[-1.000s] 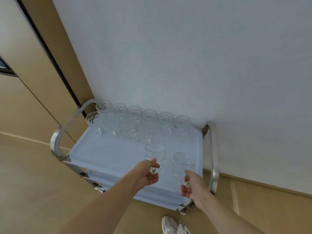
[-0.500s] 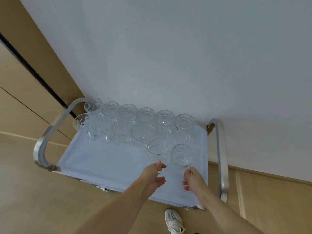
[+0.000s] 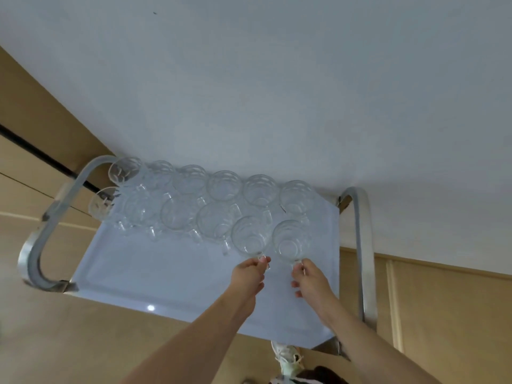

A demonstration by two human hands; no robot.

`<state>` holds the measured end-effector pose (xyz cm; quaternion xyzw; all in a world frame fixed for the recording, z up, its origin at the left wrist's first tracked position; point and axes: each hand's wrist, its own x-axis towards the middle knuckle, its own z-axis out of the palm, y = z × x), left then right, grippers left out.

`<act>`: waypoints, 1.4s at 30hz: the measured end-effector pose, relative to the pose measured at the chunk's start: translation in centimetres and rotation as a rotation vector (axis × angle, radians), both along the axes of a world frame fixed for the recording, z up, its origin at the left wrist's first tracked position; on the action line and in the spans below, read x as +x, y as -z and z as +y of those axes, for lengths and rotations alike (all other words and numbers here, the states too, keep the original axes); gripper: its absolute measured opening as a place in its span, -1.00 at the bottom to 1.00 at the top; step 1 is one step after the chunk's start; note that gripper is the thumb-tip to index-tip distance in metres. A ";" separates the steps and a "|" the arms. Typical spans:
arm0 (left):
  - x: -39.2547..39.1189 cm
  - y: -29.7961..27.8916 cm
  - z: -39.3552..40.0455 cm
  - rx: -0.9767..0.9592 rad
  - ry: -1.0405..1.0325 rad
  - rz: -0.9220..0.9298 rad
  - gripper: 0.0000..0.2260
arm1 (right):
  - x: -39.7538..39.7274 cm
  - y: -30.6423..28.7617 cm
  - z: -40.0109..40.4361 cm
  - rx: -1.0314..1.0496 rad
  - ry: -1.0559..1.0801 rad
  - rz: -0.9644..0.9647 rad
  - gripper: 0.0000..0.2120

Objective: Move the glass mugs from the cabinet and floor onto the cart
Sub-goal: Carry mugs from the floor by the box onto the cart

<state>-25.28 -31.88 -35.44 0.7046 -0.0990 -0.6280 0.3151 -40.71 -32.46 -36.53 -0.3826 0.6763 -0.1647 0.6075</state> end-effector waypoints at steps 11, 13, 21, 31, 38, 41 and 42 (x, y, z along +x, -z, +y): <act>-1.4 0.7 -2.6 0.049 -0.031 -0.047 -0.83 | -0.5 1.1 -1.8 -0.020 -0.078 -0.017 -0.83; -1.3 0.7 -3.0 0.051 -0.032 -0.042 -0.80 | -0.6 1.2 -1.9 -0.014 -0.066 -0.025 -0.84; -0.6 0.2 -3.2 0.014 0.069 -0.186 -0.84 | -0.5 0.6 -1.1 -0.025 0.025 0.045 -0.73; 2.2 -5.6 0.2 -0.278 0.648 -0.673 -0.70 | -0.4 -4.6 3.7 -0.170 0.121 0.122 -0.42; 3.4 -12.6 2.9 -0.752 0.938 -0.963 -0.62 | -0.2 -12.1 8.3 -0.475 0.014 0.438 -0.40; 3.1 -15.0 4.4 -0.904 1.031 -1.038 -0.60 | -0.5 -14.6 11.2 -0.532 -0.004 0.581 -0.38; 2.9 -15.7 4.9 -0.961 1.066 -1.067 -0.59 | -0.6 -15.3 12.2 -0.549 -0.004 0.633 -0.38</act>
